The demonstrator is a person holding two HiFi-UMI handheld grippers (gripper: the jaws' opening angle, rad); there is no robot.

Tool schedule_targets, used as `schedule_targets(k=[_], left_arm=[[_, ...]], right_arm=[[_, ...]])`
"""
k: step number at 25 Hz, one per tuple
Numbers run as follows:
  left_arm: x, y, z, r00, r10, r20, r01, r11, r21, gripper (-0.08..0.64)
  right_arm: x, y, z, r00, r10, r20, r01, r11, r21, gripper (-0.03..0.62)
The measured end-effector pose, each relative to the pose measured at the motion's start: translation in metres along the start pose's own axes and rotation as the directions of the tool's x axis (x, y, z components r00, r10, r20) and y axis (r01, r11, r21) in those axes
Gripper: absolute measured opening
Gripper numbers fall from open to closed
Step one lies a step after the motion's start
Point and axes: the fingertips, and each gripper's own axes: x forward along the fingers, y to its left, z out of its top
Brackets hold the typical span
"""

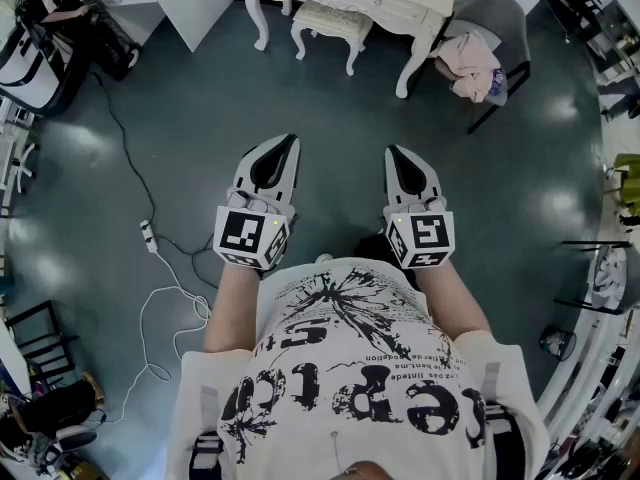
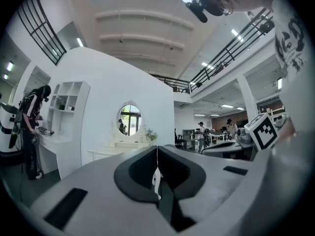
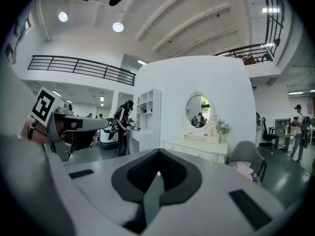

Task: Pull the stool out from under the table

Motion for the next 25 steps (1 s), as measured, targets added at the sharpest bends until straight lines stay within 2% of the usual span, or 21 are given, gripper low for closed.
schedule_targets(k=[7,17,25], left_arm=[[0.000,0.004,-0.005,1.000,-0.002,-0.009,0.002,1.000,-0.010,0.021],[-0.006,0.019,-0.022,0.999,0.010,-0.036,-0.011,0.999,-0.032,0.021],[0.036,0.061,-0.046,0.997,0.057,-0.061,-0.060,0.997,-0.050,0.021]], right_arm=[[0.006,0.007,-0.005,1.000,0.019,-0.015,-0.019,1.000,-0.013,0.015],[0.023,0.009,-0.016,0.999,-0.016,-0.042,0.017,1.000,0.026,0.015],[0.083,-0.015,-0.028,0.997,-0.001,-0.071,0.002,1.000,0.007,0.017]])
